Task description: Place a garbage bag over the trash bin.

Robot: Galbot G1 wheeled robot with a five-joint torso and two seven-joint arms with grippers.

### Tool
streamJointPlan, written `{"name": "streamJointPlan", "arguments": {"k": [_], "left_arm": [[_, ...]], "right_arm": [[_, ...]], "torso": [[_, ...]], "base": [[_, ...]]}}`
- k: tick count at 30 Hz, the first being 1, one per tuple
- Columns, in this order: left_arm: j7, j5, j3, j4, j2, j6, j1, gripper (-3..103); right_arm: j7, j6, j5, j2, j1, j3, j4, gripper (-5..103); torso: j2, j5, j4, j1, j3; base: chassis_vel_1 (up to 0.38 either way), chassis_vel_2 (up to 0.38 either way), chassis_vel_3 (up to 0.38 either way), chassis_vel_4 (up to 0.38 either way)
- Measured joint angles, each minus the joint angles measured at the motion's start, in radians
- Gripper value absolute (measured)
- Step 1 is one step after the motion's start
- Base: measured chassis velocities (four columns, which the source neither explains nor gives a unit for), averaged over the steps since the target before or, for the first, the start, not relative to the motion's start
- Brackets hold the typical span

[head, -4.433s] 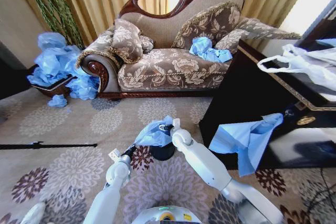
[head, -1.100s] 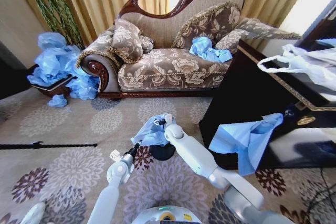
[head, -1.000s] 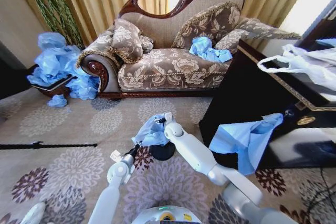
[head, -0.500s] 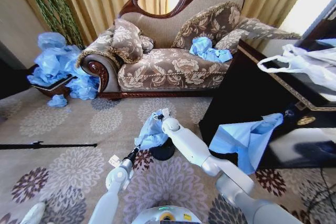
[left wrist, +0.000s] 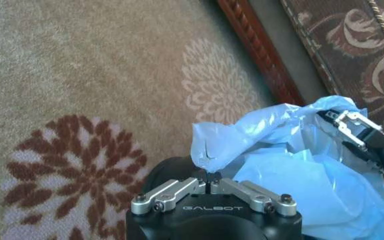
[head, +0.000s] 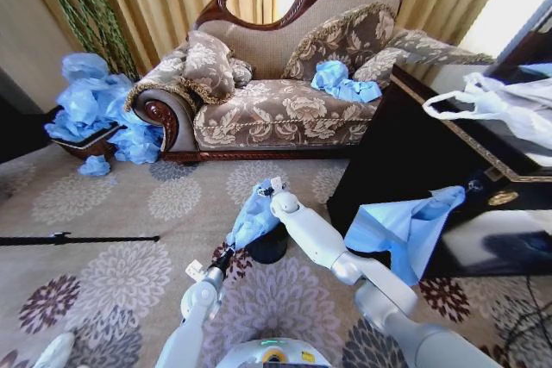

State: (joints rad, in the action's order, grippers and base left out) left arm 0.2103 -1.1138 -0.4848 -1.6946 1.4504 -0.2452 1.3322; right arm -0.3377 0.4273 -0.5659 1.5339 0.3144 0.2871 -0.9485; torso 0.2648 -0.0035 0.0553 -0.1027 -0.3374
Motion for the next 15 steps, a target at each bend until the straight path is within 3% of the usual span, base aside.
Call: {"name": "streamJointPlan", "arguments": {"k": [12,15], "left_arm": [[-0.015,0.055,-0.011,-0.064,-0.010,-0.001,0.014,-1],[-0.023,0.068,-0.013,-0.076,-0.013,0.000,0.021,15]], "right_arm": [[-0.061,0.021,-0.052,-0.039,0.060,0.024,-0.139,100],[-0.073,0.037,-0.068,-0.054,0.069,0.023,-0.165,100]], "torso": [[0.000,0.0000,-0.0002,0.000,0.000],[0.000,0.0000,0.0000,0.000,0.000]], "base": [[0.000,0.000,0.000,0.000],[0.000,0.000,0.000,0.000]]}}
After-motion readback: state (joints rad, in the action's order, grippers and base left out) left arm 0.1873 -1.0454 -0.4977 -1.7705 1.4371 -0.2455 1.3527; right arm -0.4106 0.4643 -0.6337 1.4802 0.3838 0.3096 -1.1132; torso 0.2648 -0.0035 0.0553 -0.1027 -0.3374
